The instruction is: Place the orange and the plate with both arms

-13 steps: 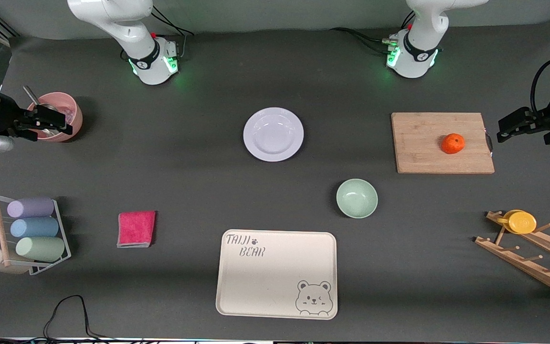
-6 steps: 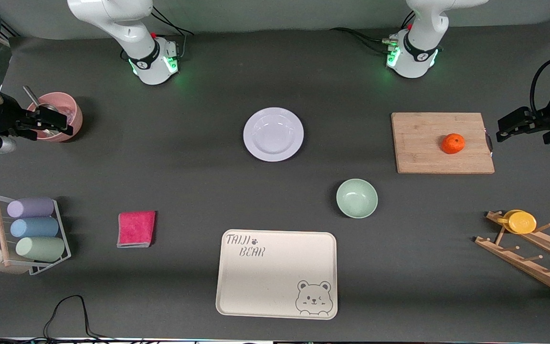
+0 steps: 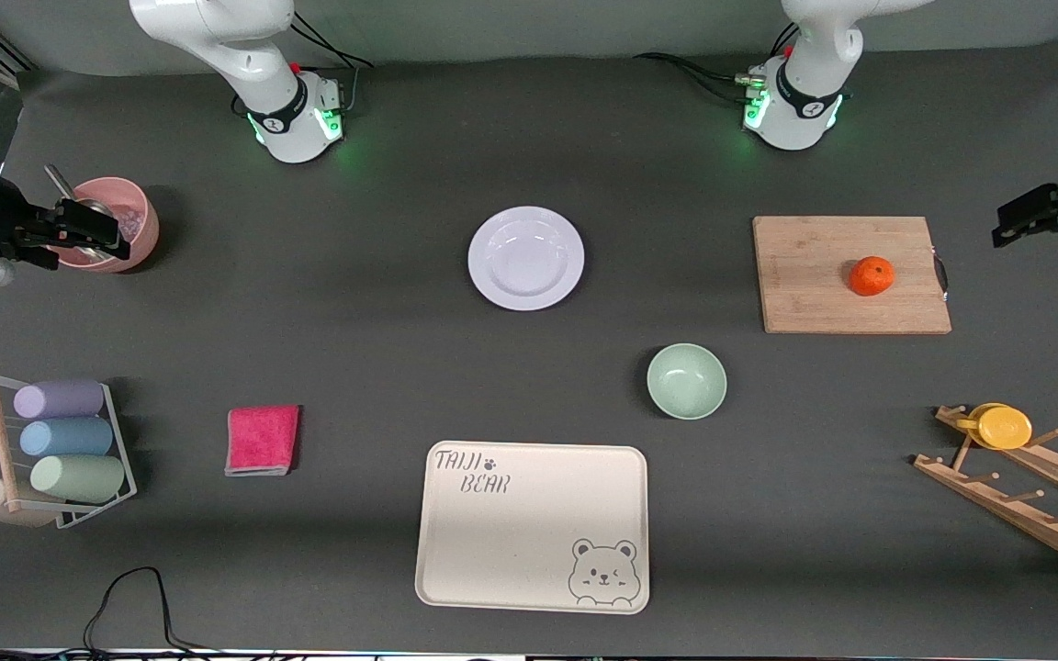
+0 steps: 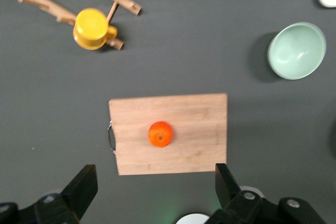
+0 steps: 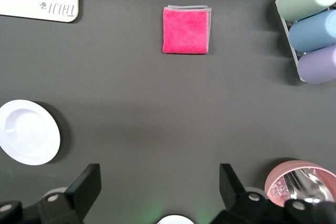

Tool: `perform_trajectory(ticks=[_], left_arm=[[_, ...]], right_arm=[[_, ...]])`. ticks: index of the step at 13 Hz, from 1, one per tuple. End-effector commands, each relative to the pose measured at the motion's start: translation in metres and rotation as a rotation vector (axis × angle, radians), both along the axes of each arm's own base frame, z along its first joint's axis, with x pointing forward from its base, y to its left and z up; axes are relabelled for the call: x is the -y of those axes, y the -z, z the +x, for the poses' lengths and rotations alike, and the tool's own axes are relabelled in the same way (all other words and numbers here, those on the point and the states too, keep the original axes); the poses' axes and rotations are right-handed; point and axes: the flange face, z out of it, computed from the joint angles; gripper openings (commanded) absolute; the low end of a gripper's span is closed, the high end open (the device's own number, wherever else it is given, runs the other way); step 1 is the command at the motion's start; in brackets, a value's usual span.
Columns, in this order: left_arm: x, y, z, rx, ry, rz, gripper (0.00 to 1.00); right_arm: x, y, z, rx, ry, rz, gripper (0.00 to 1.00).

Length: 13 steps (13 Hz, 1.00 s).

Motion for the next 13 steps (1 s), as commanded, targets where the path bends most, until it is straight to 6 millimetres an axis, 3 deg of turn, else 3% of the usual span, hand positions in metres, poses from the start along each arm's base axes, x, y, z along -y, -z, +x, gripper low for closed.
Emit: perform_trajectory(ticks=[1, 4, 7, 10, 13], left_arm=[[-0.012, 0.017, -0.071, 0.024, -0.003, 0.019, 1.0], [-0.016, 0.026, -0.105, 0.005, -0.024, 0.012, 1.0], [-0.03, 0.048, -0.113, -0.003, -0.007, -0.01, 1.0], [-0.027, 0.096, -0.11, 0.014, -0.004, -0.021, 1.0], [-0.025, 0.155, -0.109, 0.029, 0.002, -0.017, 1.0]], right_arm=[[-0.002, -0.015, 0.003, 0.019, 0.021, -0.026, 1.0], [-0.006, -0.009, 0.006, -0.001, 0.04, -0.009, 1.0], [-0.04, 0.015, 0.043, -0.028, 0.008, 0.109, 1.0], [-0.058, 0.044, 0.073, -0.056, 0.016, 0.235, 1.0], [-0.064, 0.062, 0.088, -0.047, 0.037, 0.291, 1.0]])
